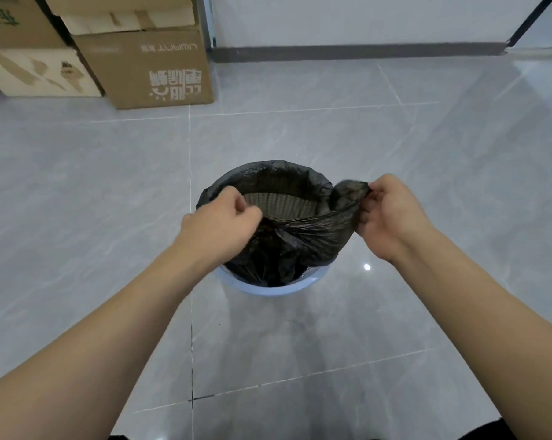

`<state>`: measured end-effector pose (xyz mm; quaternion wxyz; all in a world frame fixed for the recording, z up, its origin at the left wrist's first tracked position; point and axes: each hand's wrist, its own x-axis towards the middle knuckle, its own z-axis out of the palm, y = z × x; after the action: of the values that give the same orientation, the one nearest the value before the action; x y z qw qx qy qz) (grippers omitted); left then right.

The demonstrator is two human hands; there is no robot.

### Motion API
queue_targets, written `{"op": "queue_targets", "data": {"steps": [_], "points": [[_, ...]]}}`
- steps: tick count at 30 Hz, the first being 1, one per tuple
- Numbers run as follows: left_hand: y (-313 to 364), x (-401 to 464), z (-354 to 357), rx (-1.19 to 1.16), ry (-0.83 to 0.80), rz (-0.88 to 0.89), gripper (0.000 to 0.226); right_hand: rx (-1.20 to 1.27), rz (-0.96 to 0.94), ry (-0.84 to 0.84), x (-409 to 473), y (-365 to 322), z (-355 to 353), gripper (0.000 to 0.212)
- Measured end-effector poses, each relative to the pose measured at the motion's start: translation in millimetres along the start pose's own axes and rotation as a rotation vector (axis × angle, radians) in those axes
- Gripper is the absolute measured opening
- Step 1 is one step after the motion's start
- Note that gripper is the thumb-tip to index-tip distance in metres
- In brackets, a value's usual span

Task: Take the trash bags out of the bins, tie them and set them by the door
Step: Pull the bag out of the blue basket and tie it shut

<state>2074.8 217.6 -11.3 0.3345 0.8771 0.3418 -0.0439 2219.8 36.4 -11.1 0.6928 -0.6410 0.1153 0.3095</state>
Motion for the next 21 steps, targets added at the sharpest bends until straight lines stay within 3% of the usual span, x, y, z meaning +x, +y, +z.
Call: {"op": "queue_targets", "data": {"steps": [4,8,12,15,19,21], "points": [[-21,19,-19,-0.432,0.128,-0.222,0.031,0.053,-0.039,-0.001,3,-7,20,0.018],[-53,32,-13,-0.492,0.008,-0.427,0.033,0.032,0.001,-0.039,2,-5,35,0.022],[-63,41,-2,-0.508,-0.021,-0.447,0.029,-0.117,0.095,-0.05,9,5,38,0.029],[-63,50,5,-0.45,0.071,-0.417,0.017,-0.237,0.192,-0.046,17,11,35,0.017],[-67,50,9,0.014,0.252,-0.257,0.016,-0.26,0.174,0.037,23,11,33,0.013],[-65,48,6,0.132,0.349,-0.136,0.018,-0.2,0.122,0.051,27,8,32,0.017]]}}
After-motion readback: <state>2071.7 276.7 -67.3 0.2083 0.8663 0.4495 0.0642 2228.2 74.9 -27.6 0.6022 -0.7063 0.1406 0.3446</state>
